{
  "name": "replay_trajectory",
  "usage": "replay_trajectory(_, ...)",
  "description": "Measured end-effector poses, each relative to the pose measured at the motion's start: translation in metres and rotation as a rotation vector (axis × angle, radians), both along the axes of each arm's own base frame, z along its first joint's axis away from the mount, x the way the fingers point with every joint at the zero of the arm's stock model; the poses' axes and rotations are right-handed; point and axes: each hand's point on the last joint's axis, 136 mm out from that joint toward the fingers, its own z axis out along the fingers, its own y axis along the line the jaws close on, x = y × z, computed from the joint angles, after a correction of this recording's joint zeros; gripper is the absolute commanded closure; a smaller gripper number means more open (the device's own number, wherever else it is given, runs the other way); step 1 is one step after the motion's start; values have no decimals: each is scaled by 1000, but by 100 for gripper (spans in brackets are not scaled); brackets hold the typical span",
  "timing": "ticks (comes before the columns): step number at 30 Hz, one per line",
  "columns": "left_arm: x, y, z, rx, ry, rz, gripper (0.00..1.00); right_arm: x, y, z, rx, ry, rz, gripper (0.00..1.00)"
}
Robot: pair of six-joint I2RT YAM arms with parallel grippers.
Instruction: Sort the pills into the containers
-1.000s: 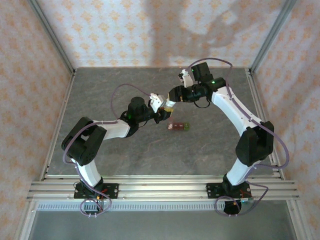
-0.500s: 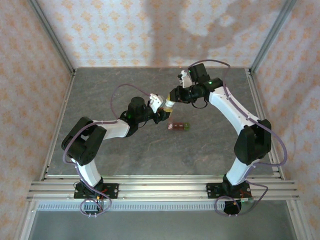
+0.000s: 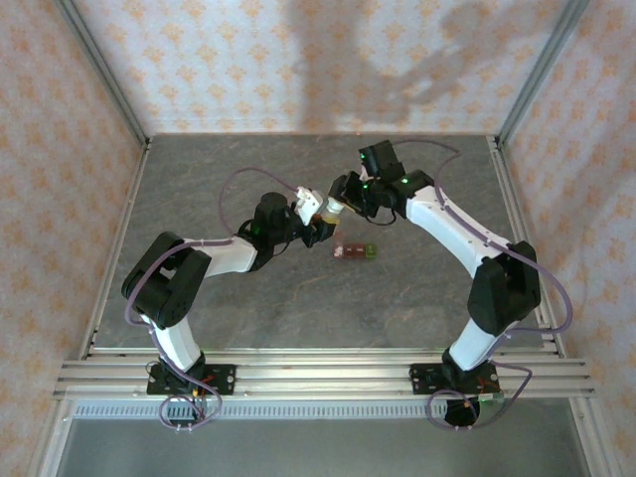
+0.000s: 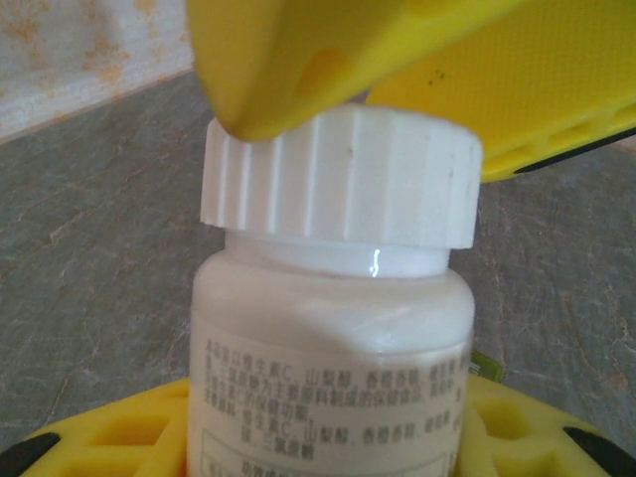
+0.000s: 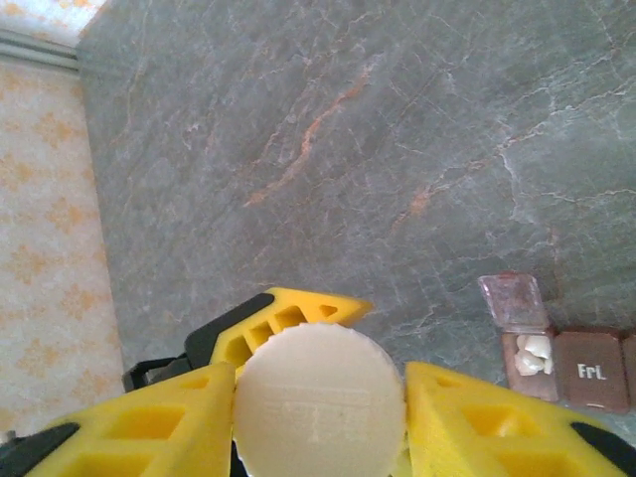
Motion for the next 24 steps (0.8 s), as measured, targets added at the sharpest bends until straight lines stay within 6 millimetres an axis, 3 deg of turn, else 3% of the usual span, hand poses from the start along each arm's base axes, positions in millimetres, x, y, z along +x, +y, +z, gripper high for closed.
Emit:
replay_trajectory(5,-1,-6,11,-25,-40,-19,100,16,-9,29,39,-48,-51,29)
replay_trajectory(14,-4,-8,15,-35,-49,-37,100,31,-57,52,29,-129,-112,27)
replay_trajectory(24,-7,-9,25,-48,-67,-47,100,9,-36,49,-51,-276,288,26)
